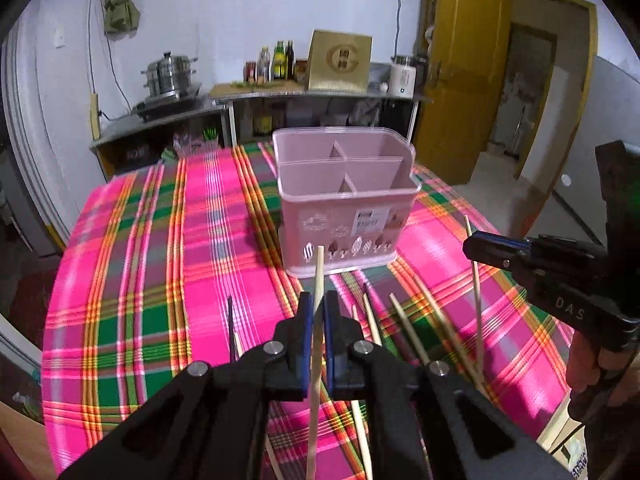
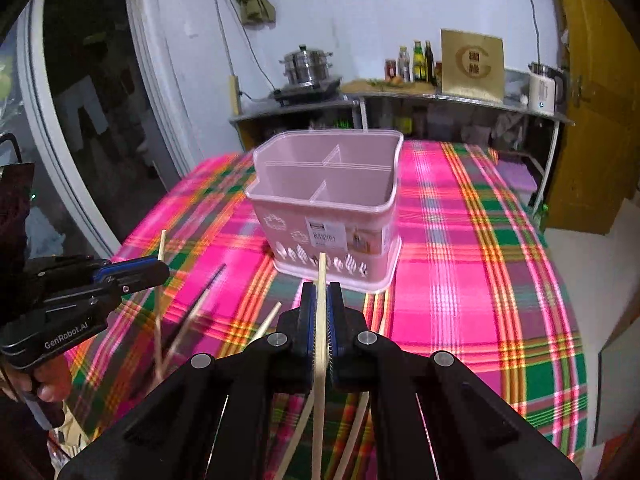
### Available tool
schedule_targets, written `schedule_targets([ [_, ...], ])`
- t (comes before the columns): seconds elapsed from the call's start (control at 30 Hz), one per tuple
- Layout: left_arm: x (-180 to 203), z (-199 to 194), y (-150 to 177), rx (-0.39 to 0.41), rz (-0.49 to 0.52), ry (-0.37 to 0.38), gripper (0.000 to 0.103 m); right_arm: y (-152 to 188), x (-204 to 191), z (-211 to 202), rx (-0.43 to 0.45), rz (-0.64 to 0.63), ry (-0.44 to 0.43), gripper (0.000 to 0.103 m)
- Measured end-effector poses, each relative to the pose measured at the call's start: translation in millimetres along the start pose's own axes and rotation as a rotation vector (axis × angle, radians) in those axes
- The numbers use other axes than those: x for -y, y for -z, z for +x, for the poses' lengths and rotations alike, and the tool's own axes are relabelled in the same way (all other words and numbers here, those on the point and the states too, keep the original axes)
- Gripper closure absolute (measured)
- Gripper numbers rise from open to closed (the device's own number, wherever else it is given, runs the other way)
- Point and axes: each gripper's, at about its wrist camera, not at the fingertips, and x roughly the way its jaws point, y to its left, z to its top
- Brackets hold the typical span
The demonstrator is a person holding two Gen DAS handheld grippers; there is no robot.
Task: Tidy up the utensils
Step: 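Lift both held chopsticks upright and carry them over the pink basket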
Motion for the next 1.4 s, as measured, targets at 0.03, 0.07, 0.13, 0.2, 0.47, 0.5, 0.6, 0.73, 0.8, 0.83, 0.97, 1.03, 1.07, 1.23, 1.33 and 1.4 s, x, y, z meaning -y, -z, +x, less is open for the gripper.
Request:
schedule_targets([
  [0.03, 0, -5, -2, 0.011, 0.001, 0.000, 0.097, -2, -1, -4, 0.011, -0.004, -0.002, 0.098],
  [0.07, 0, -9, -3, 0.020, 0.001, 0.000, 0.097, -3, -2, -8, 0.021, -0.007, -0.002, 0.098],
  [0.13, 0, -16, -6, 0.036, 0.001, -0.001, 0.097, -4, -3, -17, 0.037, -0.011, -0.007, 0.098],
  [0.2, 0, -23, -8, 0.051, -0.001, -0.002, 0.097, -6, -4, -24, 0.048, -0.014, -0.009, 0.098],
  [0.47, -1, -40, -25, 0.095, -0.014, 0.012, 0.097, -20, -11, -43, 0.100, -0.049, -0.014, 0.098],
  [0.5, -1, -41, -28, 0.101, -0.015, 0.017, 0.097, -22, -13, -46, 0.106, -0.054, -0.016, 0.098],
  [0.6, 0, -43, -39, 0.118, -0.015, 0.016, 0.097, -30, -15, -49, 0.124, -0.070, -0.012, 0.098],
  [0.73, -3, -42, -56, 0.134, -0.024, 0.021, 0.097, -45, -16, -52, 0.145, -0.085, -0.017, 0.098],
  [0.8, -6, -42, -67, 0.144, -0.034, 0.029, 0.097, -54, -16, -52, 0.153, -0.090, -0.016, 0.098],
  [0.83, -7, -42, -73, 0.150, -0.036, 0.030, 0.097, -60, -16, -52, 0.158, -0.091, -0.020, 0.098],
  [0.97, -11, -40, -97, 0.170, -0.047, 0.031, 0.097, -79, -16, -51, 0.177, -0.099, -0.035, 0.098],
  [1.03, -12, -40, -108, 0.185, -0.048, 0.028, 0.097, -87, -16, -51, 0.188, -0.099, -0.041, 0.098],
  [1.07, -13, -39, -113, 0.191, -0.052, 0.029, 0.097, -93, -15, -51, 0.199, -0.099, -0.044, 0.098],
  [1.23, -15, -36, -140, 0.224, -0.059, 0.030, 0.097, -118, -16, -50, 0.233, -0.094, -0.050, 0.098],
  [1.33, -19, -29, -153, 0.234, -0.068, 0.030, 0.097, -128, -14, -43, 0.240, -0.085, -0.057, 0.098],
  [1.4, -21, -24, -160, 0.237, -0.068, 0.031, 0.097, -133, -14, -38, 0.242, -0.084, -0.056, 0.098],
])
